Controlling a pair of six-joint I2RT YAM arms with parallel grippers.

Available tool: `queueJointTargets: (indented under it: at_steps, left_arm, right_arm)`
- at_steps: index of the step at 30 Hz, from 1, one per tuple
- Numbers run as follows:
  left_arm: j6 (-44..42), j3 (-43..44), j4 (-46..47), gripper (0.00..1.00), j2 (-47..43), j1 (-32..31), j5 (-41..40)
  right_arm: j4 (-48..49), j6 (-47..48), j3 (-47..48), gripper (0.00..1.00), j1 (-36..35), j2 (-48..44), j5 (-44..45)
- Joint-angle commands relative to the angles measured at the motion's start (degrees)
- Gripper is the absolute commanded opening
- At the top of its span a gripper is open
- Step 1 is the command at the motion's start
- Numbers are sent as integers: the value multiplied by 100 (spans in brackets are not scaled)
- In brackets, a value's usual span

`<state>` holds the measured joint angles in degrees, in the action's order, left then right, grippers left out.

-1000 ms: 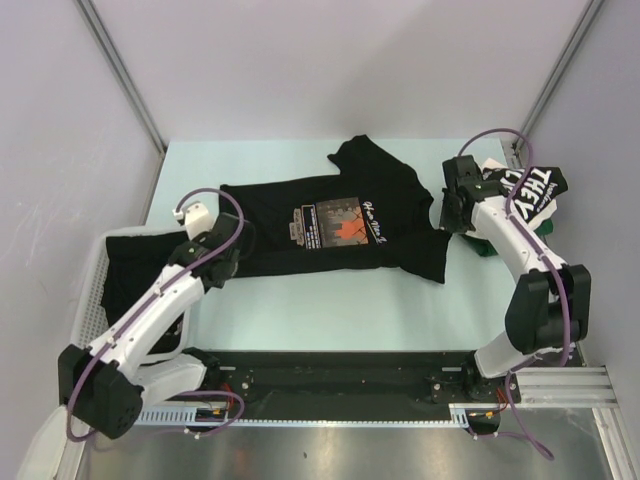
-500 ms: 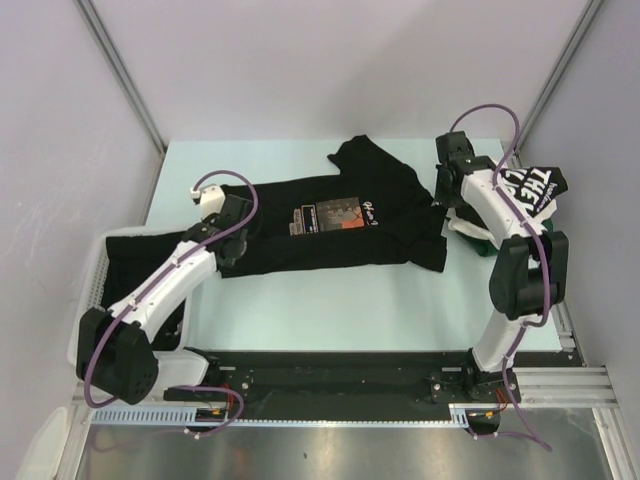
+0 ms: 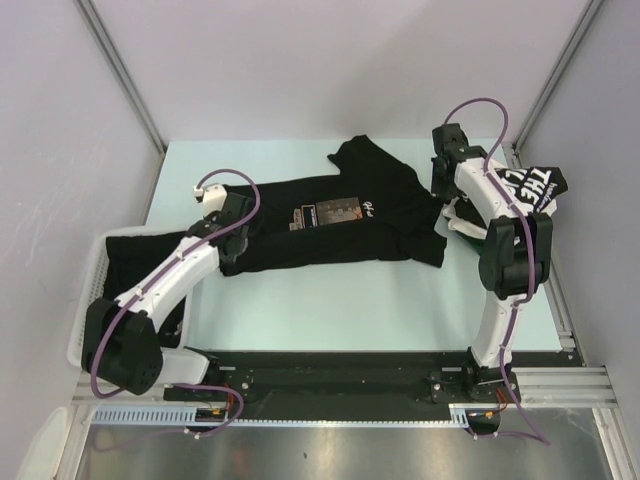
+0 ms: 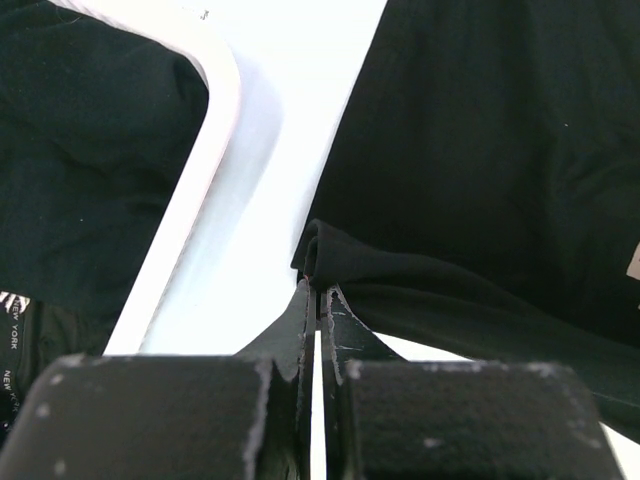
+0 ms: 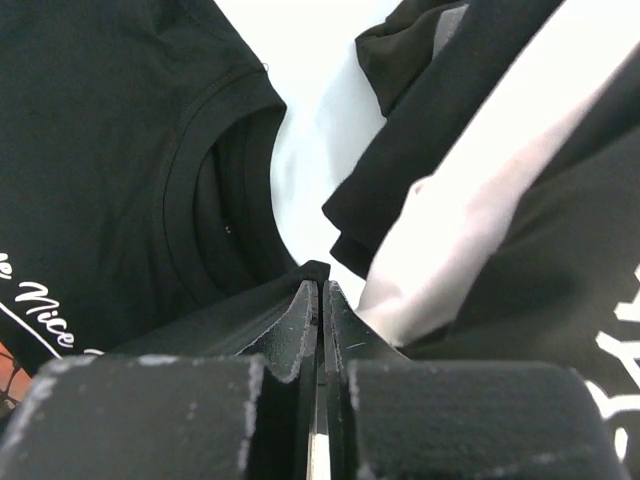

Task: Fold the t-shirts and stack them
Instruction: Fold the flattened tshirt in 1/3 of the way

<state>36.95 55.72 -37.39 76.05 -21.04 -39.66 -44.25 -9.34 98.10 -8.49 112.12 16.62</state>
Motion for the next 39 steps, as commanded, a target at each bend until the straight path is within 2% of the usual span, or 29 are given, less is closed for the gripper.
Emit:
queueJointTargets:
  at_steps: [1,15,31,39]
  left_arm:
    - [-240,79,135,0,32,144,-147]
    - [-715,272,398,0,366,416,-113]
    - [-996,658,636,0,981,495,-182]
    - [-1278,1054,636,0,1623,609,-481]
  right_arm:
    - [57,143,419,0,111,144,34]
    - [-119,380,1377,0,111,706,-133]
    - [-154,433,1685,0,251,1137,-282]
    - [-181,433,1888,0,234,1339,-326]
